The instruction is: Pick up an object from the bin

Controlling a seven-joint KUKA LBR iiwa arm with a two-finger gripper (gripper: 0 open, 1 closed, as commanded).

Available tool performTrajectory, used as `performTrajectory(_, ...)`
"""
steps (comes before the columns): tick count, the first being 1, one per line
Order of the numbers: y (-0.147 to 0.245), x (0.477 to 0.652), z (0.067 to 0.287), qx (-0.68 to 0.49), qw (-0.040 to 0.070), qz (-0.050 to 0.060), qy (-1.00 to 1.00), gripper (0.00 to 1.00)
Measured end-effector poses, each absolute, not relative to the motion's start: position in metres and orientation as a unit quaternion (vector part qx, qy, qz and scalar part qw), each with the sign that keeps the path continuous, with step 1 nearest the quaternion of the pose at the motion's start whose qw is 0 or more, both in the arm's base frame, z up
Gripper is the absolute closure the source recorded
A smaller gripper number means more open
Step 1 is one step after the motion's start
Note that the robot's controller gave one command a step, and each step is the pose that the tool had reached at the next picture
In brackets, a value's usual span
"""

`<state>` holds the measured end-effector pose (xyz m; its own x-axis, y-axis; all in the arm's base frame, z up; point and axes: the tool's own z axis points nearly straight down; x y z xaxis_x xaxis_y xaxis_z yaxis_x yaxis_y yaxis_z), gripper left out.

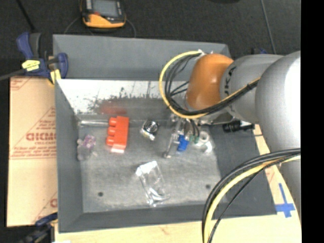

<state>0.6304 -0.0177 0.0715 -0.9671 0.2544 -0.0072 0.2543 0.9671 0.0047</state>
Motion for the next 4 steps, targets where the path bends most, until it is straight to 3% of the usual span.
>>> performTrajectory(1,-0.077,0.604,0.071,0.118,0.001,-0.002,0.993,0.0)
performTrajectory(2,-0.04,0.611,0.071,0.113,0.003,0.001,0.994,0.0)
performTrajectory(3,-0.1,0.609,0.072,0.02,0.005,-0.001,1.0,0.0)
performTrajectory(4,-0.055,0.595,0.071,0.114,0.001,0.002,0.993,0.0)
